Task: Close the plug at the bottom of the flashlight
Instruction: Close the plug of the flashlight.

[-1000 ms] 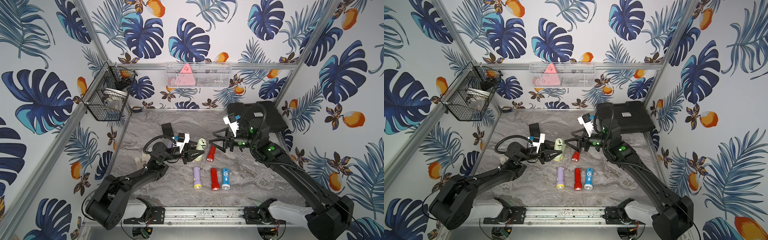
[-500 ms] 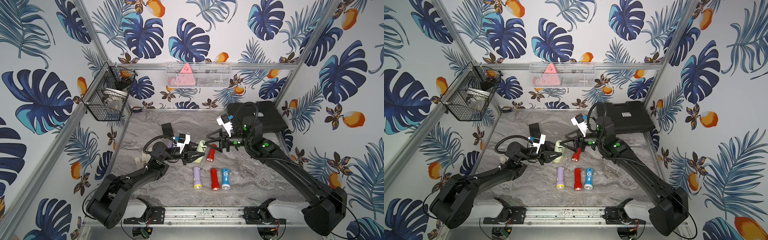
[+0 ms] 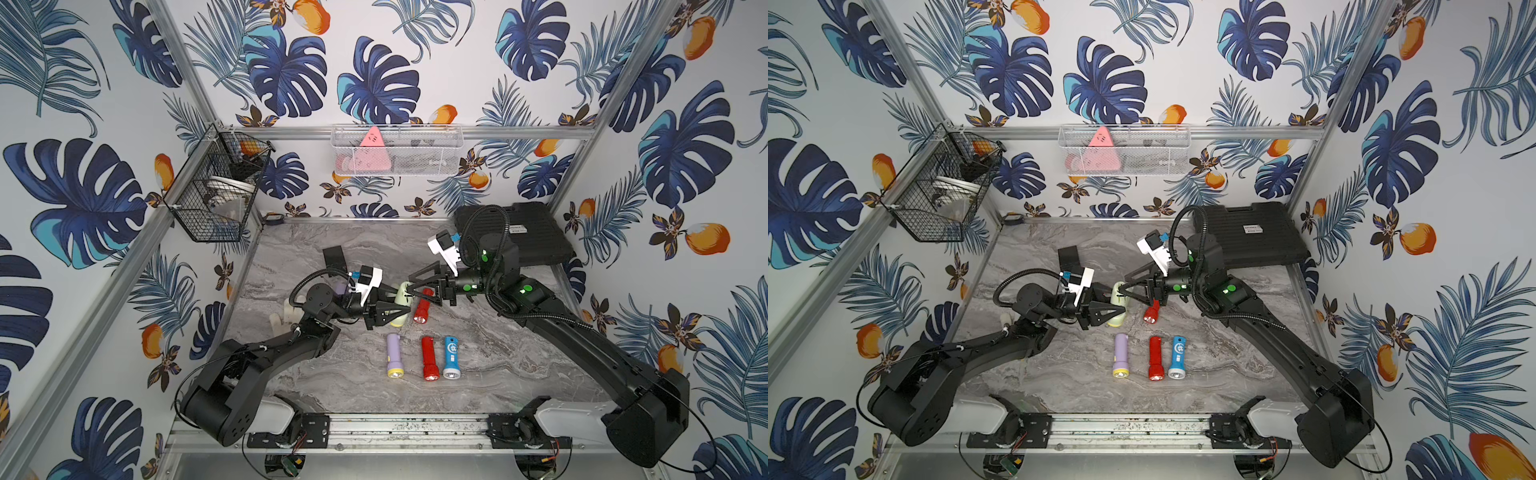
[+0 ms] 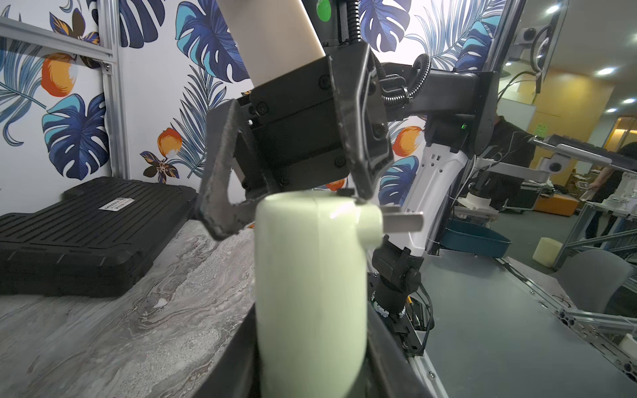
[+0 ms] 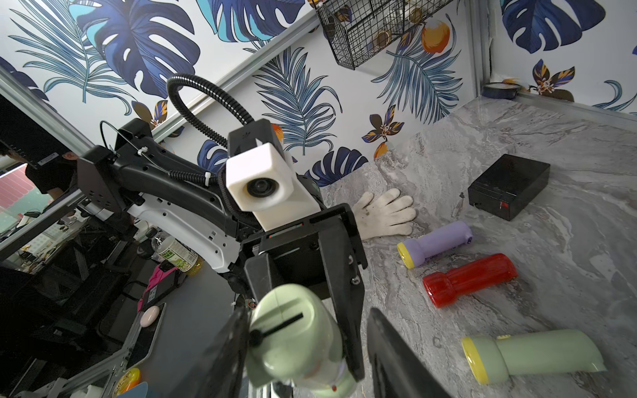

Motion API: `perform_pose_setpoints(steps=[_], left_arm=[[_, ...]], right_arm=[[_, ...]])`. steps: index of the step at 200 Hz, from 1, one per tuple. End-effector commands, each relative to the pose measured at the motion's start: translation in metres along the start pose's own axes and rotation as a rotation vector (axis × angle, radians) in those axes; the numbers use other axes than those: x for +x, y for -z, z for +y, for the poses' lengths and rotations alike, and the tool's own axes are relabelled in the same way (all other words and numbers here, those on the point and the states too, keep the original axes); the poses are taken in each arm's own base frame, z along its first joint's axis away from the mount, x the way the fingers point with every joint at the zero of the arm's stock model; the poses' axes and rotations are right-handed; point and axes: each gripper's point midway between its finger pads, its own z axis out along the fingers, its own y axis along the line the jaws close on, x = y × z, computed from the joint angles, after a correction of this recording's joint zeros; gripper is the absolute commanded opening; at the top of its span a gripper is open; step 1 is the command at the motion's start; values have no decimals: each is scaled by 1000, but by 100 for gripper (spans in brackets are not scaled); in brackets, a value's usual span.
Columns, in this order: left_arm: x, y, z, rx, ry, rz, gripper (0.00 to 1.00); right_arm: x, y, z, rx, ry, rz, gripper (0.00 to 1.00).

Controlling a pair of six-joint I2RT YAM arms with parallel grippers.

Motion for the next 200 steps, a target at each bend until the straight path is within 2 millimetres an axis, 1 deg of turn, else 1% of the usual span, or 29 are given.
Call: perform_pose_setpoints(steps=[1, 71, 76, 93, 116, 167, 177, 200], left_arm=[[-23, 0, -13, 51, -85, -61, 0], [-29, 1, -19, 52, -122, -54, 0], [-29, 1, -20, 52, -126, -53, 0], [-32, 2, -21, 49, -134, -57, 0], [-36, 3, -22, 49, -141, -68, 0], [-44, 7, -23, 45, -156, -86, 0], [-45, 7, -24, 44, -161, -87, 0], [-48, 10, -23, 32, -175, -88, 0]], right_arm=[[6, -3, -2, -4, 7, 14, 53], [27, -12, -12, -8, -58, 53, 42], [28, -12, -12, -10, -59, 57, 39], [32, -14, -13, -14, -68, 72, 33], [35, -16, -13, -21, -78, 81, 28], [41, -19, -17, -10, -90, 98, 24], [42, -19, -17, -10, -91, 103, 21], [45, -19, -19, -7, -99, 111, 18]])
